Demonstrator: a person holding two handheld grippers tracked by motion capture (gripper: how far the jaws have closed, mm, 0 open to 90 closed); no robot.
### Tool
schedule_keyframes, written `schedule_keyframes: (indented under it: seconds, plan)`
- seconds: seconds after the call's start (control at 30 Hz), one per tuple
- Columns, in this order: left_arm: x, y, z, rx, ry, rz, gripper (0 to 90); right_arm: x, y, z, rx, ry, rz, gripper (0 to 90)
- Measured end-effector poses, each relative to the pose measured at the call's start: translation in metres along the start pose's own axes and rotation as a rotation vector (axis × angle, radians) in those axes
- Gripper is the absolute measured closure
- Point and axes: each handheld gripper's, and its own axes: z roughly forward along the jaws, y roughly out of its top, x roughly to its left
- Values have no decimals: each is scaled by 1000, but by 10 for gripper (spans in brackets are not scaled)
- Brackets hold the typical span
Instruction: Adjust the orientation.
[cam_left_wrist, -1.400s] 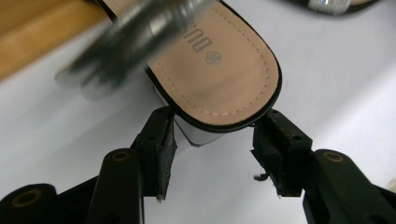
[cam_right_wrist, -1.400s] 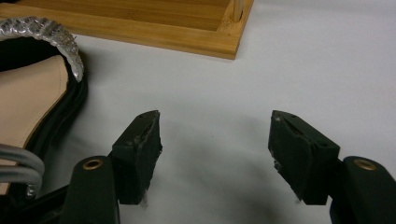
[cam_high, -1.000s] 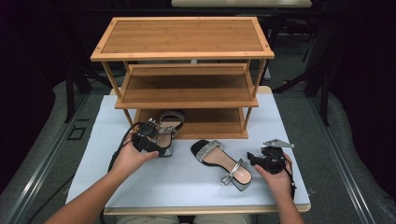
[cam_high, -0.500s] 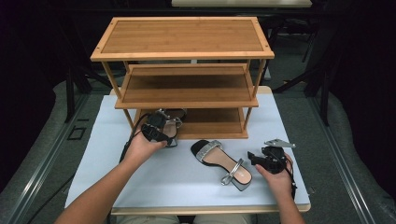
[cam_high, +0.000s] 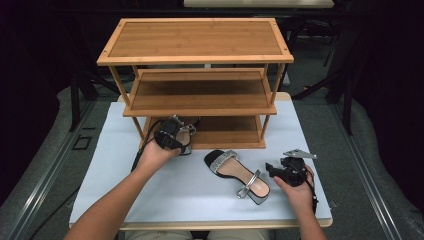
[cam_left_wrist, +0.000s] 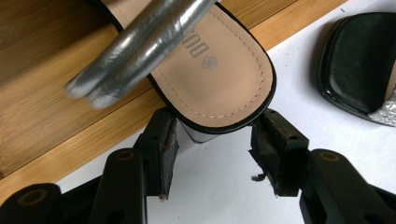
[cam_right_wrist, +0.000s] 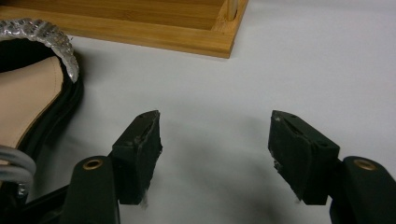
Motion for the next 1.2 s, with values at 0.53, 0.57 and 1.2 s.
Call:
schedule_keyframes:
  seconds: [0.53, 0.57, 1.2]
  plan:
    - [20, -32, -14, -121, -164, -79, 457, 5, 3, -8, -15, -12, -20, 341]
    - [20, -36, -17, -132, -169, -75, 457, 6, 4, -9, -13, -7, -24, 342]
    - [42, -84, -71, -89, -161, -36, 460, 31, 40, -39, 117, 24, -109, 375]
